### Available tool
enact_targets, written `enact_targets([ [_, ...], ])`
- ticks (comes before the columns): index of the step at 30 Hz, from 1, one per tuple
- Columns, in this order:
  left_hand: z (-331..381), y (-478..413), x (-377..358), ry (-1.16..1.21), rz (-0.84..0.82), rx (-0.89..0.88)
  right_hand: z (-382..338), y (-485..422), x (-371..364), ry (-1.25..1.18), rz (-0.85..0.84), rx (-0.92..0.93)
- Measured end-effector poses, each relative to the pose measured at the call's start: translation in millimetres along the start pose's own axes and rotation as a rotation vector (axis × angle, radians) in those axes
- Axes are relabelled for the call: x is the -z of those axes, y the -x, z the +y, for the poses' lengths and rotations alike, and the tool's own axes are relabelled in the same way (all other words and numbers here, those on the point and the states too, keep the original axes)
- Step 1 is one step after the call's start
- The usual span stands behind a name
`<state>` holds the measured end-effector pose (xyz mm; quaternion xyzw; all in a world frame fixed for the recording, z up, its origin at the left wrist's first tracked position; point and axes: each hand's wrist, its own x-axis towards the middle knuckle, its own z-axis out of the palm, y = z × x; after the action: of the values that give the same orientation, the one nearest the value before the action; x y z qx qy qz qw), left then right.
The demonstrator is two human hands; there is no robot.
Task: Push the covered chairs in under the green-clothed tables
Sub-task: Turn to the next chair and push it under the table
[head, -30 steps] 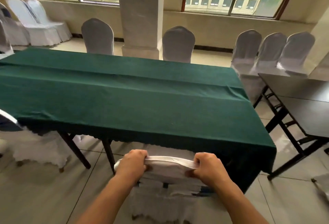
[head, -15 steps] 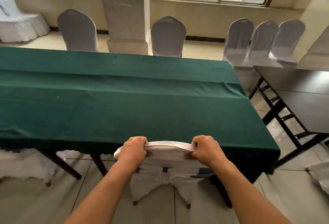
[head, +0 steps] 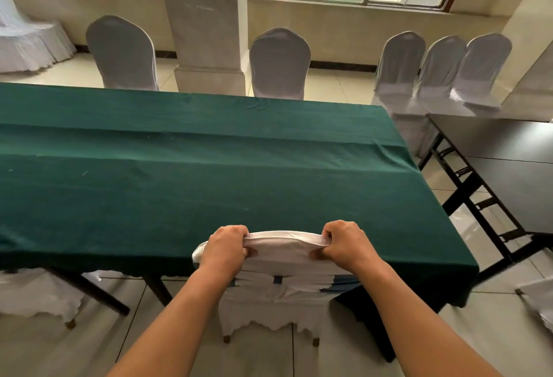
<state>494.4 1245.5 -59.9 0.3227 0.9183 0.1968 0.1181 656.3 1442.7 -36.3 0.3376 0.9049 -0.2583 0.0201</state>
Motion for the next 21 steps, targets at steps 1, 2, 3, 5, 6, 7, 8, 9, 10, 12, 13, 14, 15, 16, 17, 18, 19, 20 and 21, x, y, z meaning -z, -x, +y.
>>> enact_targets([
  [1,-0.8,-2.7,1.0,0.005,-0.004,0.003,-1.3,-2.3,0.3,0.0,-0.003,0.0],
  [2,-2.0,-5.3,1.9,0.01,-0.011,0.005,-2.6,-4.2,0.4,0.0,-0.006,-0.001],
  [3,-3.0,-7.6,2.9,0.014,-0.018,0.004,-3.9,-6.1,0.6,0.0,-0.008,-0.003],
  [5,-4.7,-12.1,4.8,0.004,-0.027,-0.004,-5.8,-9.2,1.1,0.0,-0.01,-0.009],
  [6,-5.2,-14.2,5.4,-0.005,-0.027,-0.009,-6.4,-10.9,1.4,0.0,-0.012,-0.009],
  [7,-5.6,-15.6,5.8,-0.012,-0.028,-0.013,-6.5,-12.0,1.5,0.005,-0.013,-0.008],
  [8,-5.8,-16.5,6.1,-0.019,-0.029,-0.018,-6.3,-13.0,1.5,0.012,-0.016,-0.005],
  [9,-5.8,-17.2,6.1,-0.019,-0.03,-0.022,-6.2,-13.6,1.9,0.016,-0.02,-0.002],
  [10,-6.1,-17.5,5.7,-0.016,-0.032,-0.022,-5.8,-13.8,2.0,0.017,-0.023,-0.001],
  [12,-6.1,-17.9,5.8,-0.01,-0.033,-0.019,-5.9,-13.7,2.7,0.016,-0.028,-0.002],
  [13,-6.3,-17.6,5.5,-0.011,-0.036,-0.018,-6.3,-13.0,2.7,0.017,-0.029,-0.006],
  [14,-6.5,-17.7,4.9,-0.015,-0.037,-0.02,-6.8,-12.2,2.9,0.016,-0.029,-0.009],
  [15,-6.3,-17.5,4.6,-0.02,-0.039,-0.019,-7.5,-10.7,3.1,0.011,-0.024,-0.015],
  [16,-6.0,-17.1,4.6,-0.027,-0.043,-0.02,-8.2,-8.8,2.6,0.002,-0.018,-0.017],
  [17,-5.3,-16.4,4.9,-0.035,-0.051,-0.022,-8.5,-5.8,1.6,-0.005,-0.008,-0.016],
  [18,-5.0,-14.1,4.9,-0.044,-0.063,-0.026,-8.6,-1.1,-0.2,-0.003,0.005,-0.01],
  [19,-5.2,-14.3,6.0,-0.058,-0.077,-0.033,-9.3,0.9,-2.1,0.006,0.02,0.006],
  [20,-4.9,-10.3,6.3,-0.066,-0.097,-0.044,-9.0,6.9,-4.8,0.016,0.027,0.018],
  [21,-5.5,-6.6,6.8,-0.06,-0.111,-0.051,-8.9,12.1,-6.6,0.024,0.027,0.026],
])
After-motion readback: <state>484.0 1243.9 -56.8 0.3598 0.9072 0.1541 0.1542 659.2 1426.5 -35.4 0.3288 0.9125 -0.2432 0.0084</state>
